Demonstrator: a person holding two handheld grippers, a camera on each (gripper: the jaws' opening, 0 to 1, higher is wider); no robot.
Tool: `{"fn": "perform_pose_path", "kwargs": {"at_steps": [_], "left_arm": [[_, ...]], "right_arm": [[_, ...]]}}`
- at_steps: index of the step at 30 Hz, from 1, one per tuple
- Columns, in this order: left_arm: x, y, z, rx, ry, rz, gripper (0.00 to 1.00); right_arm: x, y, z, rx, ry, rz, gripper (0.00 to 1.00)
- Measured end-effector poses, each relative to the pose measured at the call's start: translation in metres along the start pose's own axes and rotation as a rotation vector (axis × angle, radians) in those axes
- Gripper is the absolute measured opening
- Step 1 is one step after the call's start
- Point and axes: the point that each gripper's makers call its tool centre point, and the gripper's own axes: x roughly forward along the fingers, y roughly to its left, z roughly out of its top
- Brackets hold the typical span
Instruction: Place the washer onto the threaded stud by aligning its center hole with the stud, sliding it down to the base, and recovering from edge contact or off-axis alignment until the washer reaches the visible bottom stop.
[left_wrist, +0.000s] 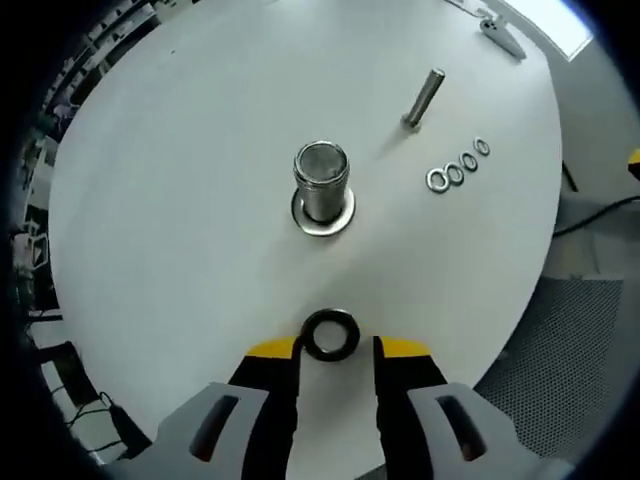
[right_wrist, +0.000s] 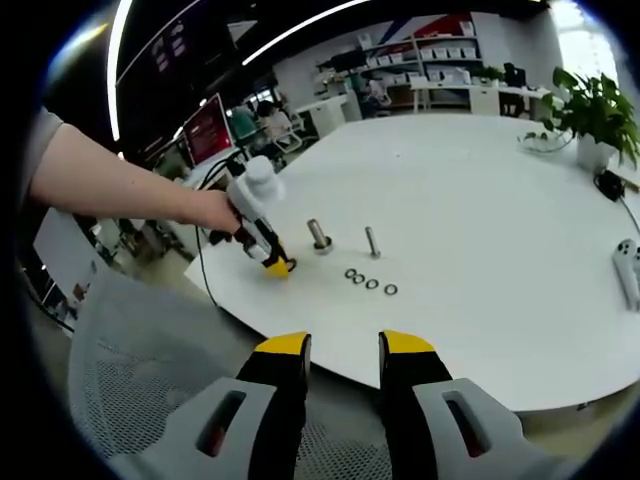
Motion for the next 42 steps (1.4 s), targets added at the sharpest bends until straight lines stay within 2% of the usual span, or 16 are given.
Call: {"fn": "perform_pose_path", "kwargs": {"at_steps": [2, 3, 4, 5, 7, 11, 15, 16, 17, 18, 22, 26, 31, 33, 36, 42], "left_arm": [[0.0, 0.003, -0.001, 0.011, 0.004, 0.021, 0.25], [0.001, 0.009, -0.001, 0.056, 0.006, 0.059, 0.21], [0.001, 0.003, 0.0, 0.082, 0.0, 0.049, 0.21], [0.0, 0.003, -0.001, 0.056, 0.007, 0.055, 0.21], [0.0, 0.003, -0.001, 0.068, 0.015, 0.065, 0.22], [-0.001, 0.005, -0.001, 0.034, 0.014, 0.06, 0.2], [-0.002, 0.004, -0.002, 0.049, 0.023, 0.064, 0.19], [-0.001, 0.003, -0.002, 0.063, 0.014, 0.07, 0.06], [0.001, -0.007, -0.006, 0.126, 0.032, 0.02, 0.0], [-0.001, 0.003, -0.003, 0.128, -0.001, 0.085, 0.0], [0.004, 0.003, -0.003, 0.116, 0.005, 0.06, 0.0], [0.003, 0.006, -0.002, -0.015, -0.027, 0.013, 0.0], [0.001, 0.002, -0.004, 0.051, -0.035, 0.037, 0.0], [0.0, -0.001, -0.004, 0.037, -0.044, 0.021, 0.01], [0.0, -0.003, -0.004, 0.014, -0.059, 0.002, 0.06], [-0.001, -0.011, -0.005, 0.066, -0.062, 0.018, 0.2]], "right_arm": [[0.0, 0.0, 0.0, 0.001, -0.001, 0.0, 0.29], [0.0, 0.0, 0.0, 0.001, -0.001, -0.001, 0.29], [0.0, 0.0, 0.0, 0.001, -0.001, -0.001, 0.29], [0.0, 0.0, 0.0, 0.002, -0.001, -0.001, 0.29], [0.0, 0.0, 0.0, 0.004, -0.003, -0.001, 0.29], [0.0, 0.0, 0.0, 0.001, -0.003, 0.0, 0.29], [0.0, 0.0, 0.0, 0.002, -0.003, 0.0, 0.29], [0.0, 0.0, 0.0, 0.003, -0.004, 0.0, 0.29], [-0.001, 0.0, 0.0, 0.003, -0.005, 0.0, 0.29], [-0.001, 0.0, 0.001, 0.003, -0.005, 0.001, 0.29], [0.0, 0.001, 0.0, 0.002, -0.003, 0.002, 0.29], [0.0, 0.001, 0.0, 0.0, -0.001, 0.004, 0.29], [0.0, 0.0, 0.0, 0.0, -0.001, 0.004, 0.29], [0.0, 0.001, 0.0, 0.001, -0.001, 0.004, 0.29], [0.0, 0.001, 0.0, -0.003, -0.001, 0.006, 0.29], [0.0, 0.002, 0.0, -0.004, 0.001, 0.008, 0.29]]}}
